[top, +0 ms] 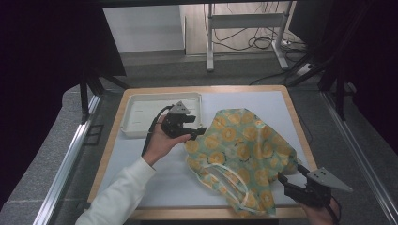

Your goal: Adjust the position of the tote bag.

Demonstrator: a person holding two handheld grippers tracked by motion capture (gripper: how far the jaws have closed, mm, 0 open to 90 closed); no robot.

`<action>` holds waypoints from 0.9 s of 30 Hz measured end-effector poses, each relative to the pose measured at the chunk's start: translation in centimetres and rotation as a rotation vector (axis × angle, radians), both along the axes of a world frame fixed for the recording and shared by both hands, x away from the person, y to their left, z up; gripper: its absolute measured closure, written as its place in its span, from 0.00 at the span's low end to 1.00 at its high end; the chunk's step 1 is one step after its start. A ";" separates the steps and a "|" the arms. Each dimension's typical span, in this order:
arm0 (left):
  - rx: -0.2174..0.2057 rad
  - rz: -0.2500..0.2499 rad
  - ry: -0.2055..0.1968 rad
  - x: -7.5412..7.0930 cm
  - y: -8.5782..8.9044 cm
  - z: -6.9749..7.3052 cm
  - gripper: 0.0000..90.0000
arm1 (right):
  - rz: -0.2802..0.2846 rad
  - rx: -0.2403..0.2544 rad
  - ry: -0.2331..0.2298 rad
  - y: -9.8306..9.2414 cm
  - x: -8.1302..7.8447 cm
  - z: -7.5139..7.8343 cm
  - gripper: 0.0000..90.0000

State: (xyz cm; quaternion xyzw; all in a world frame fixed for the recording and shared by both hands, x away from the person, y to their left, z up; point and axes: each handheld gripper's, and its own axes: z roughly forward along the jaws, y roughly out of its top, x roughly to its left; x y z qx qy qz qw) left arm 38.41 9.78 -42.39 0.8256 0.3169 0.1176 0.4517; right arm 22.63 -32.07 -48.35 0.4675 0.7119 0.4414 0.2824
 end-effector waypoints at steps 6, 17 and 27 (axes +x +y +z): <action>0.011 -0.002 -0.008 1.3 -1.0 0.3 0.39 | 0.002 -0.006 0.006 0.0 0.1 -0.2 0.24; 0.046 0.008 -0.006 3.2 -2.4 -0.2 0.39 | -0.001 -0.016 0.006 -0.1 0.1 -0.3 0.24; 0.039 0.000 0.038 5.2 -3.9 -0.9 0.39 | -0.002 -0.022 0.005 -0.1 0.1 -0.3 0.24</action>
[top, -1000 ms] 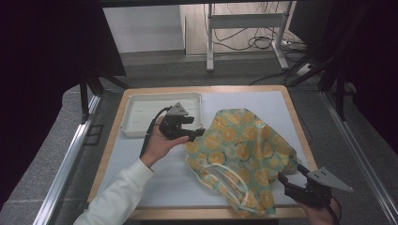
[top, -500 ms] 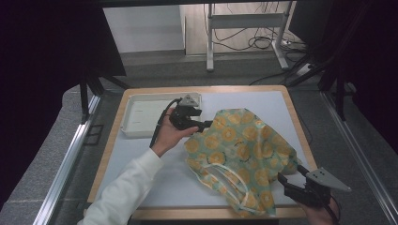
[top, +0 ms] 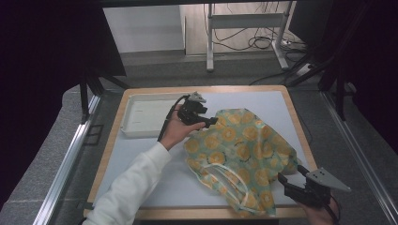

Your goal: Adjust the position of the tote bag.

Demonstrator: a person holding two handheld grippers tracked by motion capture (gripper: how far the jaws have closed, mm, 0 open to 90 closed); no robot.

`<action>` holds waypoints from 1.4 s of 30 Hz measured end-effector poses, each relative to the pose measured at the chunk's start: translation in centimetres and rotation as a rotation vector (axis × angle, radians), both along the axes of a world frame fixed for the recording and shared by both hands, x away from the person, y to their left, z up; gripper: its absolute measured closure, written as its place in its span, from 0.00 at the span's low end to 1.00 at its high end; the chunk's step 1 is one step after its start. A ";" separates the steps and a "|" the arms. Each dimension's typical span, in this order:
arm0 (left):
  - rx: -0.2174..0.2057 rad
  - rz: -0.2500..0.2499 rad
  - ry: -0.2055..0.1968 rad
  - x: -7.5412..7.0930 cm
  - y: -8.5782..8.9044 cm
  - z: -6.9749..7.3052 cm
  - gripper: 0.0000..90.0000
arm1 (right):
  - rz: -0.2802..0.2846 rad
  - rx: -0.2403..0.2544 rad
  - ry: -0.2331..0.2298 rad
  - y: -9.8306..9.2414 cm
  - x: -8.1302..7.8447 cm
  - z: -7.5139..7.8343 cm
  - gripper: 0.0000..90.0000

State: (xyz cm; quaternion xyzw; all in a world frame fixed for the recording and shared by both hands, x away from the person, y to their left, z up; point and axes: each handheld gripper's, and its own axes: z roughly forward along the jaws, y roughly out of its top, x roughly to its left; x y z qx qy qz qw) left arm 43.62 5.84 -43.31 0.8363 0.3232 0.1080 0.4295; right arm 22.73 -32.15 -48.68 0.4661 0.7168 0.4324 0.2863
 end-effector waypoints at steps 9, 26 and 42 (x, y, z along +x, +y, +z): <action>0.004 -0.033 0.081 1.7 -1.8 -2.0 0.40 | -0.002 -0.003 0.007 0.0 0.0 -0.1 0.24; 0.045 -0.114 0.109 1.5 -3.3 -3.9 0.98 | -0.006 -0.012 0.005 0.0 0.0 -0.2 0.24; 0.000 -0.095 0.070 1.0 -1.8 -2.9 1.00 | -0.013 -0.017 0.001 -0.1 0.0 -0.1 0.24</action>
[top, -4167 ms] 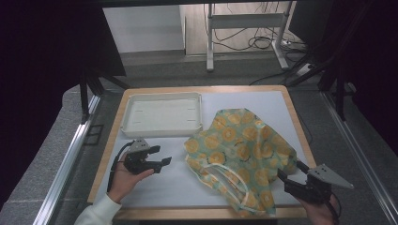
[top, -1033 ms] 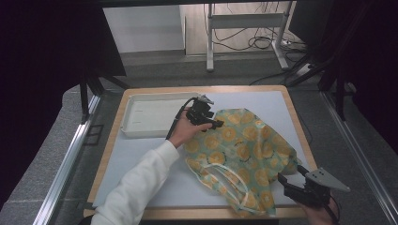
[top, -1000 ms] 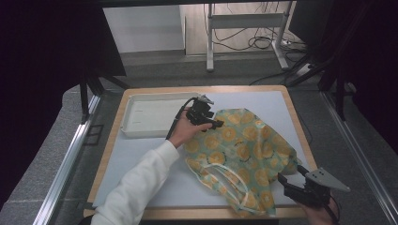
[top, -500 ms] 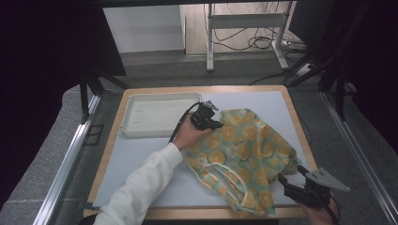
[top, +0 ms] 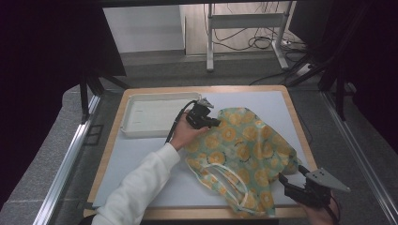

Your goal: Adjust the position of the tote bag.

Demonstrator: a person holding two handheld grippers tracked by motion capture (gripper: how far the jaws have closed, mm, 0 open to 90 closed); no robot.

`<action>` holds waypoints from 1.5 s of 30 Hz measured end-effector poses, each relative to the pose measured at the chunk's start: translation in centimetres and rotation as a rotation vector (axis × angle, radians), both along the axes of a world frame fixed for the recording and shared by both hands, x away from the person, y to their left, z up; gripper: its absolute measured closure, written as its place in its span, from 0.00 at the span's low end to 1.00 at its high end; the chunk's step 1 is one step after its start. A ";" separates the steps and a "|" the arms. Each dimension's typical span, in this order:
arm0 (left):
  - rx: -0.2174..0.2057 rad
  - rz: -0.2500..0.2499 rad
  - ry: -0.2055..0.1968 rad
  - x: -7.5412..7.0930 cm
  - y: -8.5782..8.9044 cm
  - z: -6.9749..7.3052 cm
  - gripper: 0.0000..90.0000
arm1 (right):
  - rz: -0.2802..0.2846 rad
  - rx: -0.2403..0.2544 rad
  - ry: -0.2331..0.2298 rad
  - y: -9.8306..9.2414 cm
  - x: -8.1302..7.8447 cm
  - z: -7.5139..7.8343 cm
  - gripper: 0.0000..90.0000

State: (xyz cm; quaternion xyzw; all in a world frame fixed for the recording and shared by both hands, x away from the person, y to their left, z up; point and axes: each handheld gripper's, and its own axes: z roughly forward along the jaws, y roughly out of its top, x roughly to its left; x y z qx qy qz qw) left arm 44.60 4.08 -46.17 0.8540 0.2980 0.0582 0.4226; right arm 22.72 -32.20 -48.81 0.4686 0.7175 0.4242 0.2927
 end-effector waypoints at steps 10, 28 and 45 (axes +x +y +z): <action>-0.009 0.002 -0.006 -0.2 0.4 -0.2 1.00 | -0.013 -0.005 -0.005 -0.4 -0.1 0.1 0.24; -0.013 -0.010 0.008 0.0 0.4 -0.8 1.00 | -0.066 -0.076 0.024 -1.8 -0.5 -0.4 0.26; -0.013 -0.007 0.004 0.0 0.4 -0.4 1.00 | -0.091 -0.144 0.051 -1.7 2.0 -1.0 0.35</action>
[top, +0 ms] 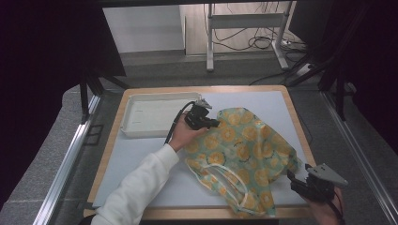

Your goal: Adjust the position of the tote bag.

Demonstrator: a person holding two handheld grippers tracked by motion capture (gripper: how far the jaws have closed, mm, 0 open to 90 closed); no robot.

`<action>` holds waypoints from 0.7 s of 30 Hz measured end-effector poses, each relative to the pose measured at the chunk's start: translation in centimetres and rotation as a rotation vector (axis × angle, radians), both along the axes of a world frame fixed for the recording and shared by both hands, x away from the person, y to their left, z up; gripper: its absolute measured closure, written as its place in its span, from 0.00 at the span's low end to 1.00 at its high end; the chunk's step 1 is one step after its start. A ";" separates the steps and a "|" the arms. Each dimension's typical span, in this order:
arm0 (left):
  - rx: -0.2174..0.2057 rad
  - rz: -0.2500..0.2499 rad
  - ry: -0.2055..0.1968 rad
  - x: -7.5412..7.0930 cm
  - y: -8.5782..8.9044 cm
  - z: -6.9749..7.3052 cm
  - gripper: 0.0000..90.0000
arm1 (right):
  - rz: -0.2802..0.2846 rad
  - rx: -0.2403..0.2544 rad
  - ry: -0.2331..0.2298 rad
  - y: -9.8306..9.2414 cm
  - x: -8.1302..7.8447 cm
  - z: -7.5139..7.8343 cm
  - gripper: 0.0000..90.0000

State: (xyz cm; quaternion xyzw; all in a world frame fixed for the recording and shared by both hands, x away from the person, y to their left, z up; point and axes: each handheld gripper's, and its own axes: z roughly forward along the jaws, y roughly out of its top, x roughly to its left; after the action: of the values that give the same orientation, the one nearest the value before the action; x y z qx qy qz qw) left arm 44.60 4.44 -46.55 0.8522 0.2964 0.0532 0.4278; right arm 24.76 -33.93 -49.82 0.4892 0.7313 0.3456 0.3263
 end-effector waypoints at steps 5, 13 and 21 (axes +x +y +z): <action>0.006 -0.001 0.004 -0.1 0.0 0.0 1.00 | 0.003 -0.016 0.020 -0.2 1.4 -0.3 0.38; 0.001 -0.002 0.008 -0.1 0.2 -0.2 1.00 | 0.042 -0.008 0.041 -0.3 2.6 -0.5 0.60; -0.002 -0.014 0.009 -0.6 0.6 -0.2 1.00 | 0.064 0.021 0.037 -0.6 2.9 -0.4 0.92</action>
State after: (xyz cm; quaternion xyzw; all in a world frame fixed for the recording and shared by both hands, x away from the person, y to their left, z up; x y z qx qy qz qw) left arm 43.99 5.02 -46.72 0.8540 0.2926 0.0460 0.4277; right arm 27.69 -34.49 -50.21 0.4751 0.7490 0.3542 0.2962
